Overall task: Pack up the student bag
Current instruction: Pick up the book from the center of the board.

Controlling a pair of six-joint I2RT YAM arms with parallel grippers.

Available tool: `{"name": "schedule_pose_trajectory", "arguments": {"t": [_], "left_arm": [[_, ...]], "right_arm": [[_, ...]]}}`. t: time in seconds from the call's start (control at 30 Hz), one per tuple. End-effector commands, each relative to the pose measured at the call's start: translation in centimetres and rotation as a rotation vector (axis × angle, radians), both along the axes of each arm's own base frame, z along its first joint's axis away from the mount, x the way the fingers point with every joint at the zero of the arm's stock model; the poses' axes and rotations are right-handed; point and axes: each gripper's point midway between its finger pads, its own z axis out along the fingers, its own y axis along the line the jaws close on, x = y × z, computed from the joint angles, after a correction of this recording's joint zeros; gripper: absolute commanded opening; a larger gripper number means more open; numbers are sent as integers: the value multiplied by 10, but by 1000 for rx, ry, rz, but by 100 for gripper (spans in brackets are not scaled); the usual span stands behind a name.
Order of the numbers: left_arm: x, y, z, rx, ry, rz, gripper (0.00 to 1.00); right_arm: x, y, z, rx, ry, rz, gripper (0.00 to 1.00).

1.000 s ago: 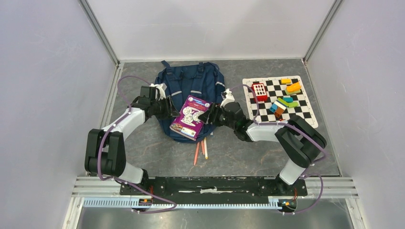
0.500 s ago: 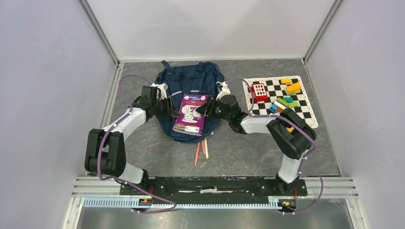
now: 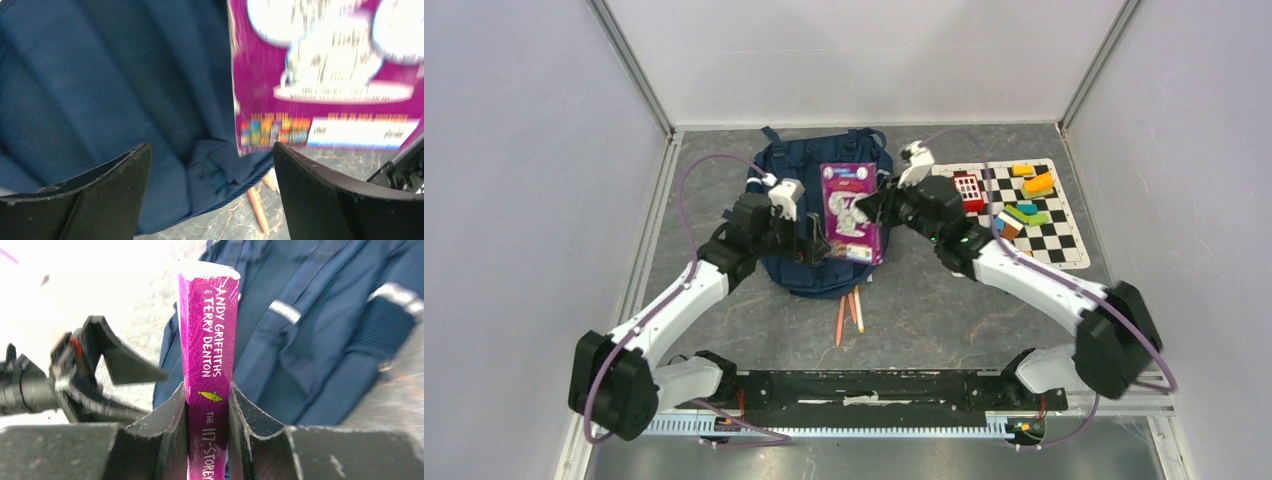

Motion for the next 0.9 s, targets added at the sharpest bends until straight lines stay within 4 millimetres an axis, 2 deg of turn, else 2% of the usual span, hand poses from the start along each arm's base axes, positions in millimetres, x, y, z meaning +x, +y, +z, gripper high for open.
{"name": "schedule_pose_trajectory", "arguments": {"t": [0.0,0.07,0.13,0.23,0.3,0.47,0.73,0.8,0.87], "left_arm": [[-14,-26,24,91,-216,-133,96],[-29,-40,24,129,-264,-198,96],[-44,-57,22,164,-307,-278,96],[-57,-73,11,265,-350,-362,96],[-60,-79,0,344,-352,-405,96],[-53,-89,-29,514,-367,-453,98],[-23,-76,-62,725,-369,-362,98],[-19,-72,-67,764,-362,-344,90],[-16,-69,-66,781,-360,-314,73]], "right_arm": [[19,-73,88,-83,-219,-167,0],[18,-109,93,-134,-223,-243,0],[11,-143,88,-217,-218,-320,0],[-6,-179,89,-296,-241,-417,0],[-18,-193,84,-322,-239,-446,0],[-44,-208,75,-315,-225,-456,0],[-67,-219,70,-293,-224,-458,0],[-70,-221,71,-294,-222,-460,0],[-73,-222,73,-293,-222,-457,0]]}}
